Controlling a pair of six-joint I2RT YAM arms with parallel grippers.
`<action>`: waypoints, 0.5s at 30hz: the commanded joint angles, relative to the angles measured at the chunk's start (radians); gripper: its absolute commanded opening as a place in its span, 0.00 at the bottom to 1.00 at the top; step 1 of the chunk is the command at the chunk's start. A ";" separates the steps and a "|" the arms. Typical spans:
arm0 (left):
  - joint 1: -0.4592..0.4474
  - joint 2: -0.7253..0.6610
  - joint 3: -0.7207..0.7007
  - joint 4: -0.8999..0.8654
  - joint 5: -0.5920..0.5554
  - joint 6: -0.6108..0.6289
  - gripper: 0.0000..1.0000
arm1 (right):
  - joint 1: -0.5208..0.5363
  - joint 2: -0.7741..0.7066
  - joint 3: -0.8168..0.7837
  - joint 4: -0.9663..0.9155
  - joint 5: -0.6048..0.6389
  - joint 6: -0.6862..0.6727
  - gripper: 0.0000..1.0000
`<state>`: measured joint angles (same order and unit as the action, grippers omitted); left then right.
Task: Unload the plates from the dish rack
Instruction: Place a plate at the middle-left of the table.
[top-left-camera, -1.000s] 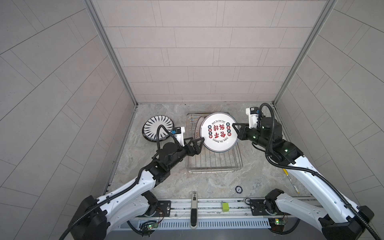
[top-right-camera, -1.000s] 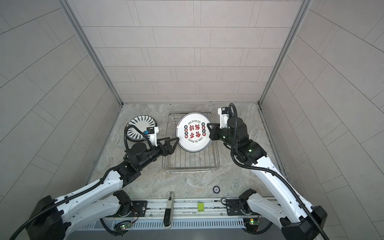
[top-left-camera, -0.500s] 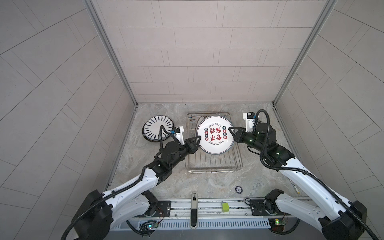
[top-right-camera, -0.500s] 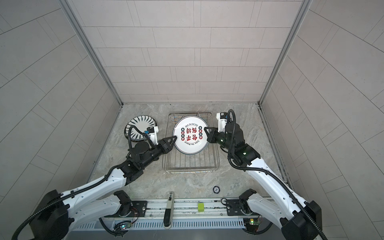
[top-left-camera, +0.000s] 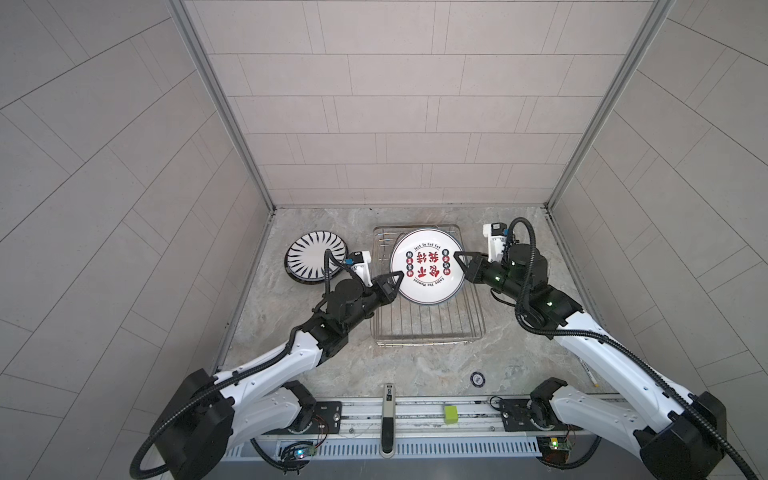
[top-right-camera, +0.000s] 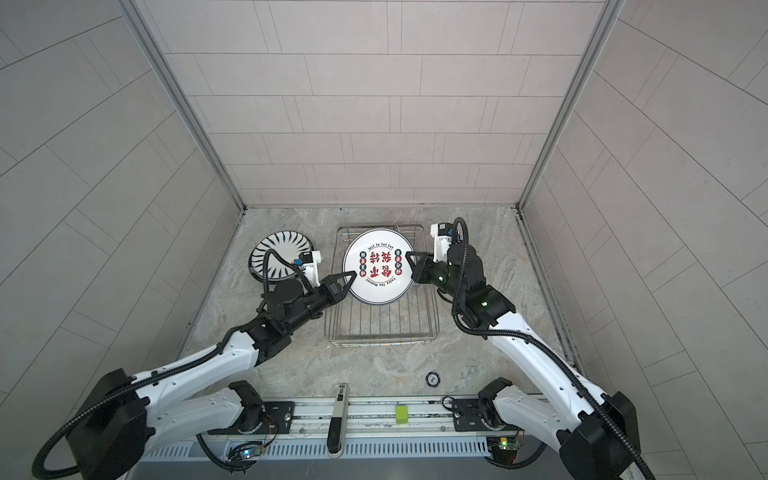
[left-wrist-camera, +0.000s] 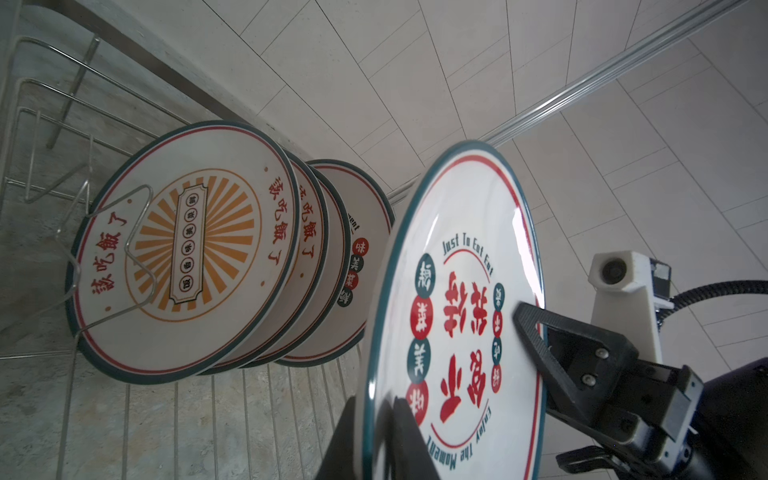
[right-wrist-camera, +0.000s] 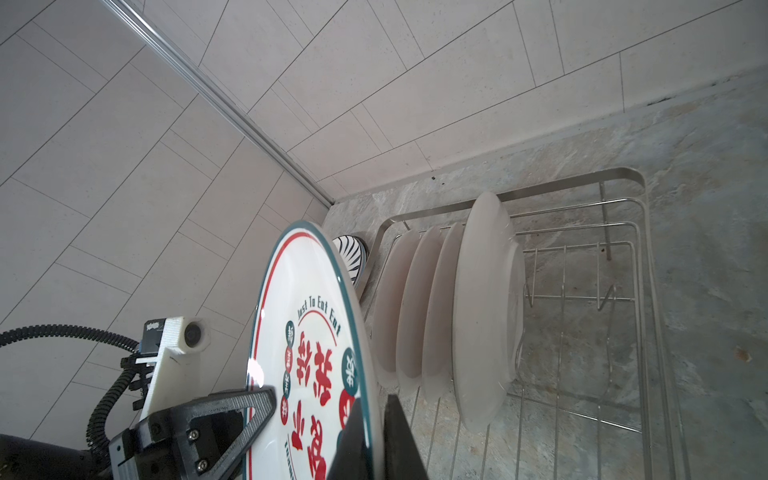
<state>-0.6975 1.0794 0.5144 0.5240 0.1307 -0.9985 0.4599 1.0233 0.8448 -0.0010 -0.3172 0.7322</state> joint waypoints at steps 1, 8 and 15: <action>-0.008 -0.018 0.011 0.016 0.011 0.026 0.08 | 0.008 0.004 0.013 0.076 -0.004 0.022 0.01; -0.007 -0.049 0.007 -0.003 -0.008 0.020 0.00 | 0.036 0.035 0.041 0.015 0.030 -0.012 0.04; -0.005 -0.080 0.000 0.016 -0.028 -0.005 0.00 | 0.065 0.070 0.063 -0.033 0.026 -0.038 0.25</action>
<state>-0.6933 1.0225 0.5137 0.5060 0.0956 -1.0348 0.4980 1.0813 0.8845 -0.0143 -0.2817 0.7052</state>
